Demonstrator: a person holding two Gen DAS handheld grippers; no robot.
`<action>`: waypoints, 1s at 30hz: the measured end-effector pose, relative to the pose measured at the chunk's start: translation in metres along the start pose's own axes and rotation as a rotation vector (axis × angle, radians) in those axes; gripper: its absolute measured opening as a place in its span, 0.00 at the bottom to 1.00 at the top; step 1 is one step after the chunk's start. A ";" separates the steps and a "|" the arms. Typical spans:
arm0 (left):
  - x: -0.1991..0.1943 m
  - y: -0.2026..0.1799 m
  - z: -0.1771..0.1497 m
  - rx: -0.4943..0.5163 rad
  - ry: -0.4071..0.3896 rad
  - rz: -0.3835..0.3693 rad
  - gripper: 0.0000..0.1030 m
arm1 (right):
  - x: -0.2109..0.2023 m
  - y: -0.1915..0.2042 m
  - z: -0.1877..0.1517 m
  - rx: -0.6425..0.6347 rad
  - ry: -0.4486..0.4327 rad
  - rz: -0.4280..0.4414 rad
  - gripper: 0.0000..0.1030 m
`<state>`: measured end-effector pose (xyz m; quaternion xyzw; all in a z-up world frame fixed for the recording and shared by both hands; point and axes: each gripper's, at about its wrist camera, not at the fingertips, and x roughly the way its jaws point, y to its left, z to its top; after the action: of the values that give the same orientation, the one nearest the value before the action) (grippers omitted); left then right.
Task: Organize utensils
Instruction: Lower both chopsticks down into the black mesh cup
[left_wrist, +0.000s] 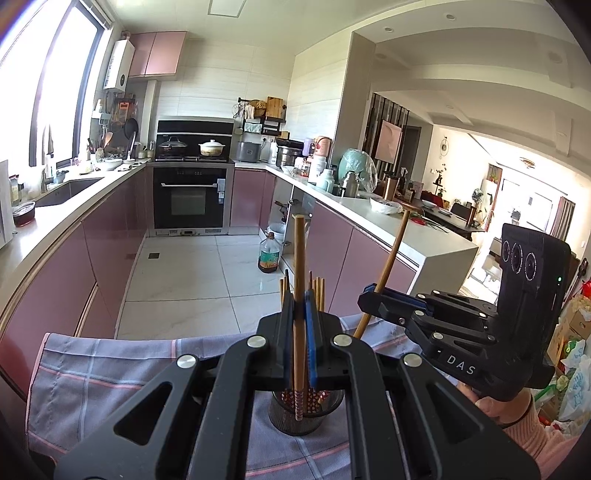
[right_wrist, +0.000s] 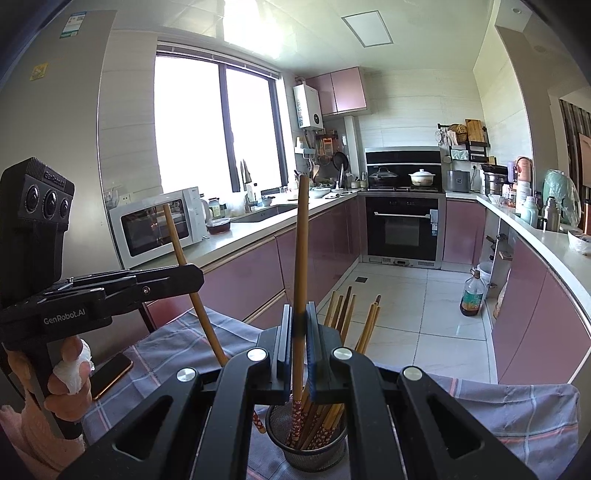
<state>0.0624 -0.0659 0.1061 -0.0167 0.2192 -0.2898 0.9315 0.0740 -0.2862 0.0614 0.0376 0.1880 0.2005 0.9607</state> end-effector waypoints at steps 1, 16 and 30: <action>0.000 0.000 0.001 -0.001 -0.002 -0.002 0.06 | 0.001 -0.001 0.000 0.003 0.000 0.000 0.05; 0.006 0.001 0.007 0.004 0.006 0.000 0.06 | 0.012 -0.004 -0.002 0.022 0.016 -0.006 0.05; 0.021 -0.001 0.010 0.002 0.057 0.011 0.06 | 0.020 -0.008 -0.007 0.031 0.044 -0.005 0.05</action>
<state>0.0818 -0.0790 0.1073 -0.0063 0.2455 -0.2851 0.9265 0.0913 -0.2861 0.0470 0.0475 0.2124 0.1959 0.9562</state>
